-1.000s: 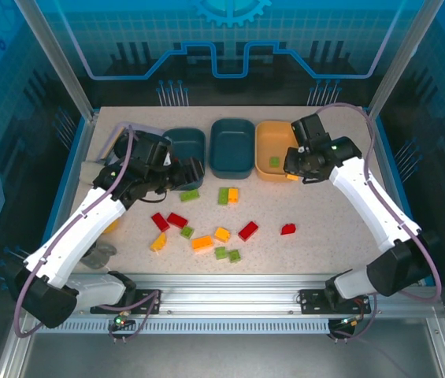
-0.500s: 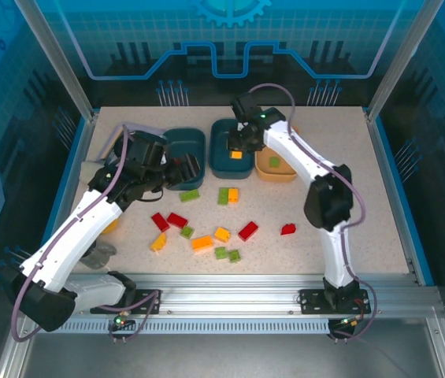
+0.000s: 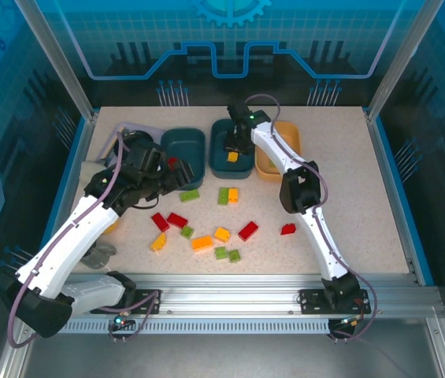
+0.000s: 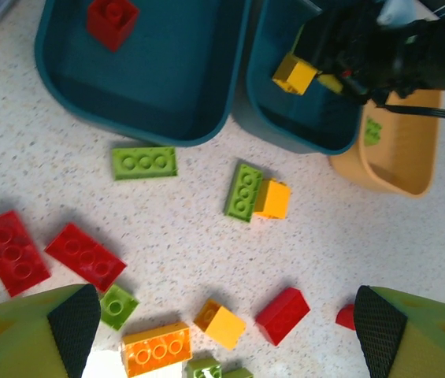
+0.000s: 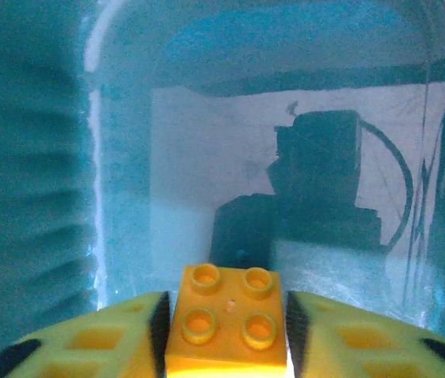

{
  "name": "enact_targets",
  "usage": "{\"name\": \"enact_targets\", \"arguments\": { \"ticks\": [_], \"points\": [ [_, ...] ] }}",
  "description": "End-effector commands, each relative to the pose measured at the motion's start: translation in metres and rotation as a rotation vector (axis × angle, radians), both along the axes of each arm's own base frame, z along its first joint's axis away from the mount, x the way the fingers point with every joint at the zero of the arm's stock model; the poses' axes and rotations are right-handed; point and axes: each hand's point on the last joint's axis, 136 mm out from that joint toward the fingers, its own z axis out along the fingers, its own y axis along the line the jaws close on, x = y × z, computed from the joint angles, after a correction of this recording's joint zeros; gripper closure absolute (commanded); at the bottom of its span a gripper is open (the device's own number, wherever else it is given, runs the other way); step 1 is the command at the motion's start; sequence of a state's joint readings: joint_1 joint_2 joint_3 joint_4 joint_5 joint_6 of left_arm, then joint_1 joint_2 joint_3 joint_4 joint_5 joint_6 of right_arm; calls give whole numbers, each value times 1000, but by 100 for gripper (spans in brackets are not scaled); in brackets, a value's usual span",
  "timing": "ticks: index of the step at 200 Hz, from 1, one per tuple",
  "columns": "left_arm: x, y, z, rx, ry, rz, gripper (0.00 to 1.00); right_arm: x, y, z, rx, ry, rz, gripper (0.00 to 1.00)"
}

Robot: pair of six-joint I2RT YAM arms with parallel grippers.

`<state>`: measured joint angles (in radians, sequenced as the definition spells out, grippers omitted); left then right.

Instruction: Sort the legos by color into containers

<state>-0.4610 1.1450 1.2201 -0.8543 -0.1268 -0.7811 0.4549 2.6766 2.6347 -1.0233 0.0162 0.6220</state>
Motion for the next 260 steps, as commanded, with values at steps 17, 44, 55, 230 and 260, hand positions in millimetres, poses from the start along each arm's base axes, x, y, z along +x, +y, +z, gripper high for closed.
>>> {"name": "enact_targets", "arguments": {
  "ticks": [17, 44, 55, 230, 260],
  "points": [
    [-16, 24, -37, 35, 186, 108, 13, -3, 20, 79, 90, -123, 65, 41],
    [-26, 50, -81, -8, 433, 239, 13, -24, 20, 130, 78, -204, 108, 41],
    [-30, 60, -98, -15, 515, 287, 14, -39, 25, 158, 92, -285, 158, 43],
    [-19, 81, -242, -29, 788, 416, 49, -259, 19, 137, 337, -391, 647, 35],
    [-20, 86, -237, -7, 763, 421, 61, -256, 21, 137, 337, -377, 641, 36]
  ]
}}
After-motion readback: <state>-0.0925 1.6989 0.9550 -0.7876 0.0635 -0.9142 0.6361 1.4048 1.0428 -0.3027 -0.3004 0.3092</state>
